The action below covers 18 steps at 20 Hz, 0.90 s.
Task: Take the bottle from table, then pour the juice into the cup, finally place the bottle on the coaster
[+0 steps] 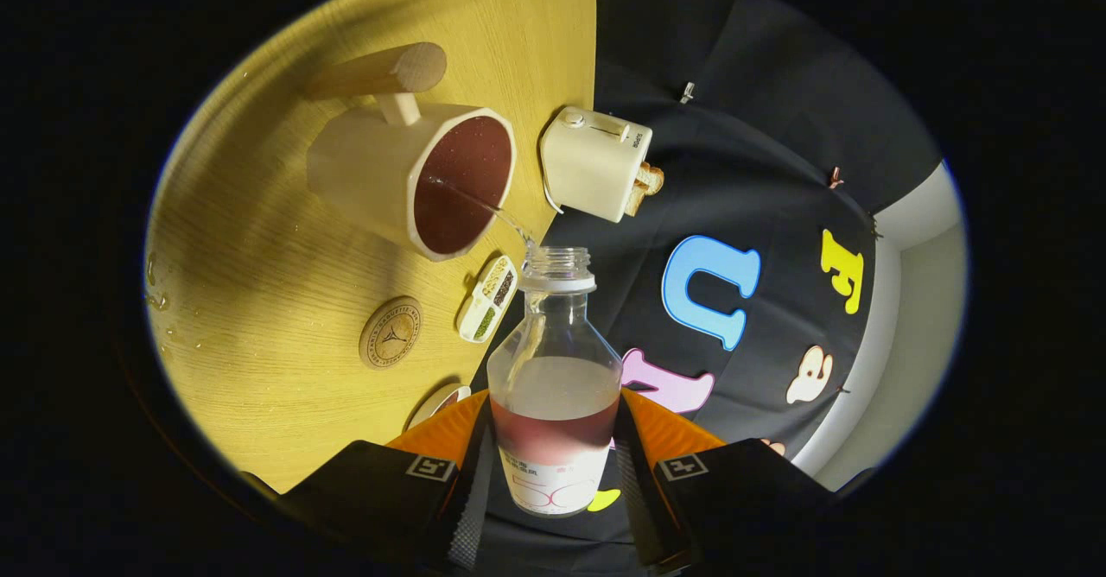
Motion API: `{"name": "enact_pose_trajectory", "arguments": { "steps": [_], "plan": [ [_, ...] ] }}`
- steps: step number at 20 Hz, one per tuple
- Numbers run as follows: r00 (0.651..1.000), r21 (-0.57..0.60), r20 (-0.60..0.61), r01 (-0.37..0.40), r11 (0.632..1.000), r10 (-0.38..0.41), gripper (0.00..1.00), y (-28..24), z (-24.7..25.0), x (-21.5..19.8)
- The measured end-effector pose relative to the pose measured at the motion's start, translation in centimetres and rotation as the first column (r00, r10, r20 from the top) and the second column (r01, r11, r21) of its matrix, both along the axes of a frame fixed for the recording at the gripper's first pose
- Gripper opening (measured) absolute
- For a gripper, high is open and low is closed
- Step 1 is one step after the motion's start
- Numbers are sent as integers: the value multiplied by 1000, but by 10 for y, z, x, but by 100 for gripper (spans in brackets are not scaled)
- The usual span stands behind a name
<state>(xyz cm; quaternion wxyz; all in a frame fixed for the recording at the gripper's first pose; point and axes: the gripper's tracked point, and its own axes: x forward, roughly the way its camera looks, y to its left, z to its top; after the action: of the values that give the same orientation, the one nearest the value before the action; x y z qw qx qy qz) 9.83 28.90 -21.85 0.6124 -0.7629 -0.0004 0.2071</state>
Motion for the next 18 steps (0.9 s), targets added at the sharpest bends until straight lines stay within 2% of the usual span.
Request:
{"name": "enact_pose_trajectory", "arguments": {
  "steps": [18],
  "plan": [
    [992,-103,40,-112,988,117,70,14,5,6]
  ]
}}
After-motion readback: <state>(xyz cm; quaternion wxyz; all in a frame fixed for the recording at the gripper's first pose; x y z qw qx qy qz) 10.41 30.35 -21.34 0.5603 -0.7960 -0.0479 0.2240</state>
